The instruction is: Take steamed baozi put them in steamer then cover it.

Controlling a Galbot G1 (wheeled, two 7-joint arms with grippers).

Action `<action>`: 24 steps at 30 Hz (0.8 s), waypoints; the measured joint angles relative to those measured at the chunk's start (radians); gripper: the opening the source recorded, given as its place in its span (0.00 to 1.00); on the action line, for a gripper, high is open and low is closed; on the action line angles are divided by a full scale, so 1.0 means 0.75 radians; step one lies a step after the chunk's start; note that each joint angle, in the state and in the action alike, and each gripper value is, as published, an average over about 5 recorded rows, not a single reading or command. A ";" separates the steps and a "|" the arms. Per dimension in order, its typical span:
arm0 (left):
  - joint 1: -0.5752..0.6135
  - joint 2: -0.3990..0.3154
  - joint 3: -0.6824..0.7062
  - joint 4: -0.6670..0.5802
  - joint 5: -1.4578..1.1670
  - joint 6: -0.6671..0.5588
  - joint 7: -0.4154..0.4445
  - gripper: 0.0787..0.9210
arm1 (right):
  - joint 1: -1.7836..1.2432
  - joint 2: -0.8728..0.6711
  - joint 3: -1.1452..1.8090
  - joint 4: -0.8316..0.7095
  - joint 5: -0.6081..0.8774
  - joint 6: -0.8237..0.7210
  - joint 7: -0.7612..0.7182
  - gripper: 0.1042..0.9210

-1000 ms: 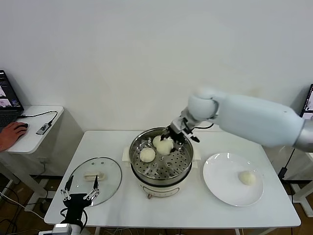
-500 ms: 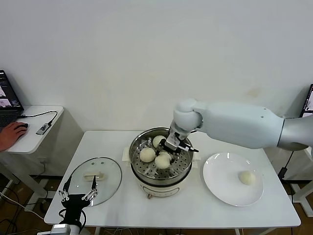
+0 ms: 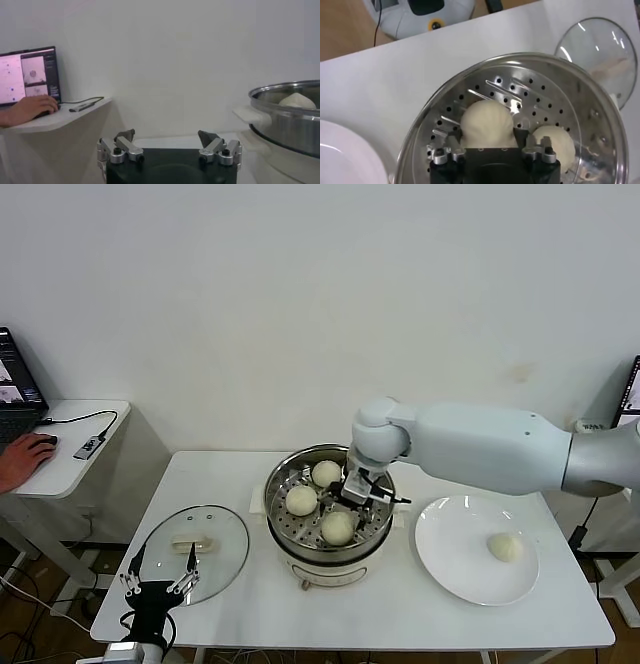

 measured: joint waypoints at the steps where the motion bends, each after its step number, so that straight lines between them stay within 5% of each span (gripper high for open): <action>1: -0.001 0.002 0.000 0.000 0.000 0.000 0.000 0.88 | 0.006 -0.005 0.003 0.002 0.008 -0.005 -0.001 0.88; 24: -0.035 0.053 0.015 0.015 -0.008 0.002 0.003 0.88 | 0.051 -0.419 0.158 0.049 0.162 -0.604 -0.072 0.88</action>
